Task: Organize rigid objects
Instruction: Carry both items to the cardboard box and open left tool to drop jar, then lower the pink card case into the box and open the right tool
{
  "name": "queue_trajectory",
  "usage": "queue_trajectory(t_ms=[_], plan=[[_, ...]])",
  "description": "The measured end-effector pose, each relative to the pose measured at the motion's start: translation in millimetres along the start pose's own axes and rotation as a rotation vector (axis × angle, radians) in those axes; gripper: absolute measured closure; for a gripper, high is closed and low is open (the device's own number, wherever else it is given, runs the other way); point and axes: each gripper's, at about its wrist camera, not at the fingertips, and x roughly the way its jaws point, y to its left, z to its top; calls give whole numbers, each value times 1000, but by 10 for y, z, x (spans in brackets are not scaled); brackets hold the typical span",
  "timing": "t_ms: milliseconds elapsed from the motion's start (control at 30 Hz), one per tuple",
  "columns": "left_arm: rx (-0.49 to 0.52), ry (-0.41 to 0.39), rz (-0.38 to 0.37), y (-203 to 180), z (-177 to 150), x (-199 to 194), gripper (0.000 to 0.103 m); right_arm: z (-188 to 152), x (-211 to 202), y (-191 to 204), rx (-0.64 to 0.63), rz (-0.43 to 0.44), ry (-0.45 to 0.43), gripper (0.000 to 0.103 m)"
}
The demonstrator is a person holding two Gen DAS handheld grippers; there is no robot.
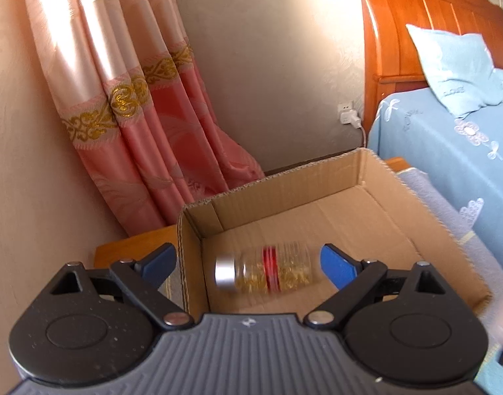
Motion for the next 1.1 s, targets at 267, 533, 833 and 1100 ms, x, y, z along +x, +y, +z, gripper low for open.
queue_trajectory(t_ms=[267,533,833,1100], plan=[[-50,-10,-31,103,-283,-575,3,63,13,43,-12,-1,2,10],[-197,-17,21,209,-810,-968,1,246,175,47,-9,-2,20,10],[-228,-75,115,231,-1259,-1189,1,556,687,-11,22,-23,91,10],[-248,-79,148,230,-1408,-1297,1,783,1198,13,19,-61,146,10]])
